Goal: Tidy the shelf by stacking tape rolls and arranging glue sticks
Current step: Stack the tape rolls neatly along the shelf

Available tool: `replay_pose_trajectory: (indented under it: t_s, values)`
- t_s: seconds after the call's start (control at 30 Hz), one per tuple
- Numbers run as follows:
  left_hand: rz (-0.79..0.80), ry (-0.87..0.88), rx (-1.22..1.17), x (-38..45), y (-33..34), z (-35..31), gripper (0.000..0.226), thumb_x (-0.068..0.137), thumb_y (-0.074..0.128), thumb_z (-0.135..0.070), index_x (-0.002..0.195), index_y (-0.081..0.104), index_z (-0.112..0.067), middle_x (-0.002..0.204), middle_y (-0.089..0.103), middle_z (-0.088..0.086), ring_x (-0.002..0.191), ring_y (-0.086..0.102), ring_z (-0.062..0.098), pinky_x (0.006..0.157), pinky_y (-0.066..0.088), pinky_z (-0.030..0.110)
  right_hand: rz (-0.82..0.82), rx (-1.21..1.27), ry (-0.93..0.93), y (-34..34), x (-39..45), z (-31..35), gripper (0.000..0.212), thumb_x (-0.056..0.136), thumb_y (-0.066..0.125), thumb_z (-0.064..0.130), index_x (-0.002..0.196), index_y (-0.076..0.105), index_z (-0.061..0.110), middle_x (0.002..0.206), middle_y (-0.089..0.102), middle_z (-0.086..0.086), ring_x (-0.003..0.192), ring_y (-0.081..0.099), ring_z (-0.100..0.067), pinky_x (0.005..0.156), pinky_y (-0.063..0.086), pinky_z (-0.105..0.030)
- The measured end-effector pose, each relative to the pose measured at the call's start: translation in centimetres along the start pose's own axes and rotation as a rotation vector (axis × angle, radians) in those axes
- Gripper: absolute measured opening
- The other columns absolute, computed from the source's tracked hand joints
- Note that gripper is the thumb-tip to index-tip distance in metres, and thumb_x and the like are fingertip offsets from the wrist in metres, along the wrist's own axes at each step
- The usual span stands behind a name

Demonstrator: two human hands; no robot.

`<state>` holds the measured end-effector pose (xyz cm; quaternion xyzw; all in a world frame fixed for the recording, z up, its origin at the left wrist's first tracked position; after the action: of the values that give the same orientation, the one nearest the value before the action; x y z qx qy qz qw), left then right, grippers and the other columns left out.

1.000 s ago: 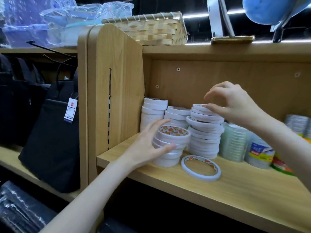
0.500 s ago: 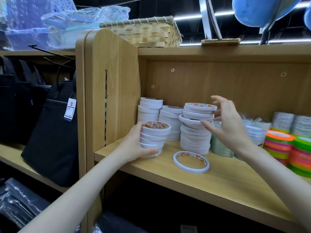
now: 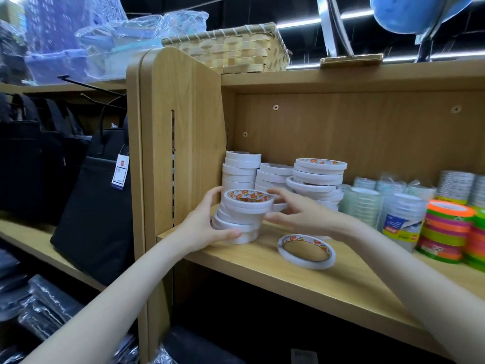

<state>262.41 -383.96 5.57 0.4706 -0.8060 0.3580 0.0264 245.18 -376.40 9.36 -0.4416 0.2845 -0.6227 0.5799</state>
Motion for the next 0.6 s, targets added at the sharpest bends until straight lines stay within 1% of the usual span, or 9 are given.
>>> replay_pose_trajectory:
  t_s: [0.07,0.1,0.17,0.23,0.27,0.33,0.4,0.5,0.6]
  values:
    - [0.024,-0.028,-0.018,-0.1,0.0,0.1,0.099,0.071,0.078,-0.029,0.143,0.010,-0.035,0.149,0.028,-0.003,0.134,0.030,0.012,0.112,0.027,0.037,0.004,-0.133,0.017,-1.6,-1.4,-0.4,0.045,0.085,0.061,0.039,0.125,0.050,0.019,0.117,0.060,0.004,0.105,0.058,-0.013,0.095,0.046,-0.032]
    - [0.038,-0.031,-0.018,0.1,0.2,0.0,0.101,0.071,0.078,-0.030,0.144,0.008,-0.035,0.148,0.029,-0.004,0.133,0.031,0.011,0.111,0.027,0.033,0.034,-0.171,0.026,-2.1,-2.2,-0.5,0.040,0.082,0.065,0.040,0.114,0.056,0.018,0.107,0.064,0.005,0.099,0.060,-0.013,0.091,0.048,-0.032]
    - [0.068,-0.031,-0.013,0.4,0.6,-0.1,0.102,0.072,0.076,-0.029,0.145,0.005,-0.032,0.146,0.031,-0.005,0.124,0.032,0.004,0.103,0.027,0.022,0.177,-0.281,0.057,-2.0,-3.7,-0.7,0.033,0.077,0.071,0.040,0.099,0.062,0.017,0.089,0.064,0.008,0.088,0.060,-0.011,0.082,0.050,-0.029]
    - [0.084,-0.035,-0.021,0.6,0.8,-0.2,0.102,0.073,0.076,-0.028,0.146,0.004,-0.030,0.145,0.033,-0.006,0.118,0.033,0.002,0.097,0.028,0.019,0.353,-0.350,0.063,-0.8,-4.5,-1.0,0.020,0.077,0.072,0.033,0.089,0.065,0.018,0.080,0.063,0.009,0.079,0.058,-0.009,0.076,0.048,-0.027]
    - [0.082,-0.039,-0.028,0.6,0.8,-0.2,0.103,0.073,0.076,-0.028,0.146,0.004,-0.030,0.144,0.034,-0.006,0.118,0.035,0.003,0.098,0.029,0.020,0.385,-0.342,0.040,-0.5,-4.7,-0.9,0.011,0.079,0.071,0.027,0.084,0.065,0.020,0.078,0.063,0.008,0.074,0.057,-0.006,0.074,0.047,-0.025]
    - [0.063,-0.050,-0.044,0.5,0.5,0.3,0.106,0.071,0.078,-0.030,0.146,0.004,-0.031,0.143,0.038,-0.006,0.121,0.040,0.006,0.103,0.030,0.024,0.312,-0.317,-0.029,-1.8,-4.8,0.0,0.007,0.081,0.069,0.020,0.079,0.063,0.022,0.075,0.063,0.008,0.065,0.052,0.002,0.066,0.042,-0.017]
    - [0.038,-0.062,-0.043,0.4,0.3,0.8,0.108,0.068,0.079,-0.033,0.146,0.006,-0.031,0.142,0.042,-0.005,0.126,0.041,0.009,0.108,0.032,0.030,0.118,-0.213,-0.097,-4.5,-4.7,1.6,0.008,0.082,0.068,0.018,0.076,0.065,0.021,0.069,0.062,0.010,0.058,0.050,0.004,0.057,0.037,-0.010]
    - [0.009,-0.073,-0.032,0.3,0.1,1.1,0.112,0.062,0.080,-0.043,0.146,0.007,-0.031,0.141,0.045,-0.002,0.128,0.041,0.012,0.110,0.032,0.035,-0.165,-0.116,-0.231,-7.1,-3.5,4.7,0.005,0.081,0.070,0.020,0.076,0.067,0.019,0.069,0.061,0.009,0.056,0.048,0.002,0.056,0.037,-0.011]
    - [0.014,-0.078,-0.015,0.2,0.2,0.8,0.107,0.069,0.078,-0.038,0.147,0.006,-0.027,0.142,0.043,0.000,0.128,0.041,0.014,0.109,0.032,0.032,-0.266,-0.256,-0.306,-5.1,-0.6,6.2,0.007,0.082,0.068,0.018,0.086,0.069,0.013,0.077,0.063,0.005,0.062,0.050,-0.004,0.059,0.035,-0.015]
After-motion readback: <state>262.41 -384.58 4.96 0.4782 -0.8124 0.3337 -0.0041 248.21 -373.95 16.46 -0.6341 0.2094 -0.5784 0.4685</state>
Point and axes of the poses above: each hand's wrist, its own x-axis towards the middle knuckle, its own y-axis out of the palm, z = x × y, the point moved 5 cm from there along x, towards the middle knuckle
